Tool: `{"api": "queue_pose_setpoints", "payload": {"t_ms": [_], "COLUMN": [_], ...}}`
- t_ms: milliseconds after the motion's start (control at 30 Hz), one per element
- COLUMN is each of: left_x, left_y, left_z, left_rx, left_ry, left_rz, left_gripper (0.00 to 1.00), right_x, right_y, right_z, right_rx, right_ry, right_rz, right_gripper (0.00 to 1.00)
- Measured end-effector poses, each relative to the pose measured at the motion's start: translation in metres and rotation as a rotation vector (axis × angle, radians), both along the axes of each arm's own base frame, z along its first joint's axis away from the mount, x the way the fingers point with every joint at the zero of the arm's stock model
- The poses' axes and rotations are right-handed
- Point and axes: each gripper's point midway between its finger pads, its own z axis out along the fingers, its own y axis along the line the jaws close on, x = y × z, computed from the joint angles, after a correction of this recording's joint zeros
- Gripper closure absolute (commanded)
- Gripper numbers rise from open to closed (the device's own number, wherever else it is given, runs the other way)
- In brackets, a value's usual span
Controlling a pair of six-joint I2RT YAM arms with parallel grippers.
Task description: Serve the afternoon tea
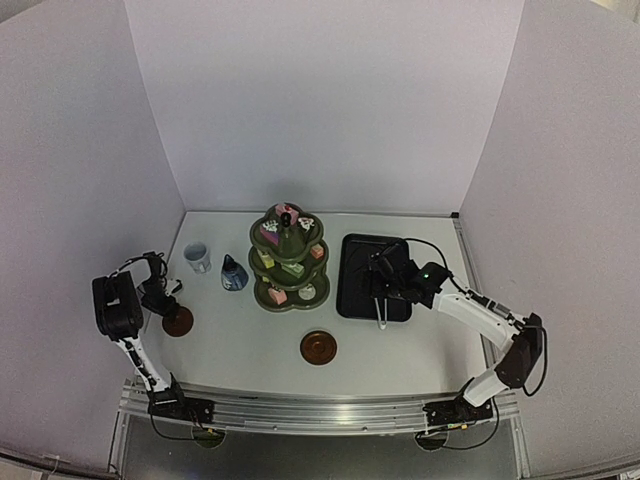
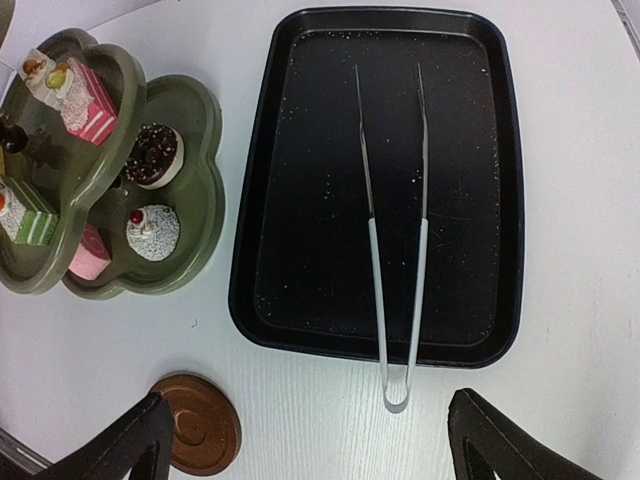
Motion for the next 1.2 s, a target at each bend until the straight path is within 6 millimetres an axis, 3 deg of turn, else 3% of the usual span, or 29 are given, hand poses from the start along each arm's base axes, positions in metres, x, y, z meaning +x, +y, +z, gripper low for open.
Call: {"api": "queue_pose_setpoints", "payload": {"t_ms": [133, 333, 500, 867, 1200], "left_x": [-0.001, -0.009, -0.019, -0.052, -0.068], "left_y": [-0.005, -0.018, -0.041, -0.177, -0.265], "left_z": [-0.002, -0.005, -0.005, -0.007, -0.007], "left_rx": [-0.030, -0.082, -0.098, -0.163, -0.192], "left_ry": [0.007, 0.014, -0.012, 0.013, 0.001], "left_rz": [0.023, 0.043, -0.015, -0.421, -0.666], "left_gripper": [0.26, 0.39, 0.43, 0.42, 0.42], "right_x": [0.001, 0.005, 0.006, 0.005, 0.003], "right_y": [0.001, 0.005, 0.006, 0.007, 0.005], "right_z": [0.000, 0.008, 0.012, 0.012, 0.023], "right_rx": [-0.010, -0.005, -0.001, 0.005, 0.035], "right_ry": [0.000, -0.019, -0.027, -0.024, -0.042], "right_rz": [0.012, 0.027, 0.032, 0.031, 0.017], "right_gripper": [0.07, 0.07, 0.07, 0.08, 0.08]}}
